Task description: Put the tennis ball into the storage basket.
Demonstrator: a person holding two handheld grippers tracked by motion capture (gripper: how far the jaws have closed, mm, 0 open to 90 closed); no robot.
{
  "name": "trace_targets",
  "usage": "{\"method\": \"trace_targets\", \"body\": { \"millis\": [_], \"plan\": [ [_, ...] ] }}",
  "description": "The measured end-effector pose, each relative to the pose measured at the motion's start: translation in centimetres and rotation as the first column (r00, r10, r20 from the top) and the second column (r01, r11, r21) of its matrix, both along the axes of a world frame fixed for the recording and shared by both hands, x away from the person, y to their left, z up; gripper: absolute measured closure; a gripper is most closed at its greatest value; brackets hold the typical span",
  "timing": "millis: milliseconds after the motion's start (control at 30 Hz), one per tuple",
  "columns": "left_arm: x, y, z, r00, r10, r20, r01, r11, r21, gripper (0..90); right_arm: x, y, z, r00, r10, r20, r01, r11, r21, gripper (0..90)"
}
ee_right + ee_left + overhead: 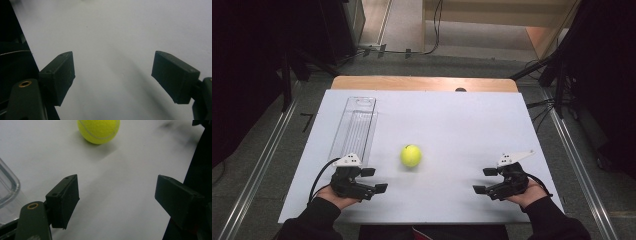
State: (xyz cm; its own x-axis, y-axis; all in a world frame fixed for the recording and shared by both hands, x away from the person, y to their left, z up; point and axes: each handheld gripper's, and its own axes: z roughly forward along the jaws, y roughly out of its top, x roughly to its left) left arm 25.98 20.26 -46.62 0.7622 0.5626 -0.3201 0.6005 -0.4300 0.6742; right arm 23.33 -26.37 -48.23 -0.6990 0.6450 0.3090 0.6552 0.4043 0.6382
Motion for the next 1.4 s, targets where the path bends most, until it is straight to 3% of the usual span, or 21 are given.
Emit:
{"method": "trace_targets", "body": {
  "millis": [133, 233, 433, 967, 1200, 1400],
  "plan": [
    [0.0, -0.3, -0.1, 0.9997, -0.023, -0.013, 0.023, 0.9997, 0.004, 15.7, 0.2, 0.0, 0.0, 1.0, -0.003, -0.001, 0.003, 1.0, 0.007, 16.8],
    [0.0, -0.5, 0.0, 0.9999, -0.009, -0.013, 0.009, 1.0, -0.001, 15.7, 0.3, 0.0, -0.1, 1.0, -0.004, -0.005, 0.004, 1.0, 0.007, 16.8],
    [0.1, -0.6, 0.2, 0.9994, 0.008, 0.033, -0.008, 0.9999, 0.01, 15.9, 0.6, -0.3, -0.4, 0.9996, 0.003, -0.027, -0.002, 1.0, 0.022, 16.9],
    [0.6, -0.7, 0.3, 0.9996, 0.014, 0.026, -0.014, 0.9998, -0.015, 16.1, 0.3, -0.3, -0.3, 0.999, -0.004, -0.045, 0.005, 1.0, 0.026, 16.9],
    [0.4, -0.5, 0.4, 0.9995, 0.009, 0.031, -0.009, 0.9999, -0.013, 16.3, -0.5, -0.1, 0.0, 0.9996, -0.005, -0.027, 0.006, 1.0, 0.023, 16.9],
    [0.5, -0.2, 0.4, 0.9997, 0.012, 0.023, -0.012, 0.9997, -0.022, 16.3, -0.2, 0.1, -0.1, 0.9995, -0.008, -0.031, 0.008, 1.0, 0.015, 16.8]
  ]
}}
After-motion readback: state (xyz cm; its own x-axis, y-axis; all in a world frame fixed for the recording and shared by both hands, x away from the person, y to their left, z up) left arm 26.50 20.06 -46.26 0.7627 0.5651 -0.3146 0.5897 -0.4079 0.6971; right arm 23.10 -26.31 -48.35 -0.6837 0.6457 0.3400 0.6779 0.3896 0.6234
